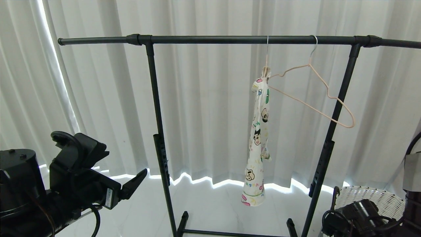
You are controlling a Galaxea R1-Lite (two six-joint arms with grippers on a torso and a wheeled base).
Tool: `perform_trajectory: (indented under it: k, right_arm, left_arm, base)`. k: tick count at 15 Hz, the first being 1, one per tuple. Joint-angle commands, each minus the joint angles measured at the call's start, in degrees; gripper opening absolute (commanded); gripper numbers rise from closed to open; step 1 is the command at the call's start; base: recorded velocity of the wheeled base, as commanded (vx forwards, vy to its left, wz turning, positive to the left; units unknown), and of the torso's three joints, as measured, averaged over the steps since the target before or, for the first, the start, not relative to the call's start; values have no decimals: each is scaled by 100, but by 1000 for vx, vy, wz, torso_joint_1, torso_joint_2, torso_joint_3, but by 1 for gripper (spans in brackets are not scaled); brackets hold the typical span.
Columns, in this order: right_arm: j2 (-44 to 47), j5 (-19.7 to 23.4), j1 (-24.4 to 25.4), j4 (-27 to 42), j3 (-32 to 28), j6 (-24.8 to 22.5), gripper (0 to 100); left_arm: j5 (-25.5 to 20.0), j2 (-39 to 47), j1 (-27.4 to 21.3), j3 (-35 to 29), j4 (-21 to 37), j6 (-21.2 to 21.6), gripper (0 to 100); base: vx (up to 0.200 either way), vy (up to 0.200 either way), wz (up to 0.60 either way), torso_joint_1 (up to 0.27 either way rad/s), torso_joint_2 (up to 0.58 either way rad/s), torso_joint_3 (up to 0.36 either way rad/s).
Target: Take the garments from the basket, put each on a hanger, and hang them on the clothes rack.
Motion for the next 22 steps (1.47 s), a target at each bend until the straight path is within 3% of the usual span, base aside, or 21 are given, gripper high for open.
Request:
perform_trajectory:
  k: [1,9,13,16,19,22]
  right_arm:
    - [138,-1,-30,-38,-46,-3,0]
    - [-363,-10,-3,-82,261,-3,0]
    - [-1453,-10,14,103,393,-55,0]
    - [-2376,-107,14,1272,-29,-55,0]
    - [-3360,-291,14,3469,-1101,-47,0]
    - [-3896,-300,85,4875,-2085,-47,0]
  left_arm:
    - [3,-8,1,-2,-1,1,100]
    - [3,-8,1,16,-1,-8,100]
    - [3,-70,1,253,-1,1,100]
    - [3,-123,1,262,-1,370,100]
    - [3,-246,-8,297,-1,449,100]
    - [3,-316,-8,306,-1,458,100]
  base:
    - [0,0,0,0,0,0]
    - [0,0,0,0,0,0]
    - [0,0,0,0,0,0]
    - [0,0,0,0,0,0]
    - [0,0,0,0,0,0]
    - [-133,0,0,2,-2,0]
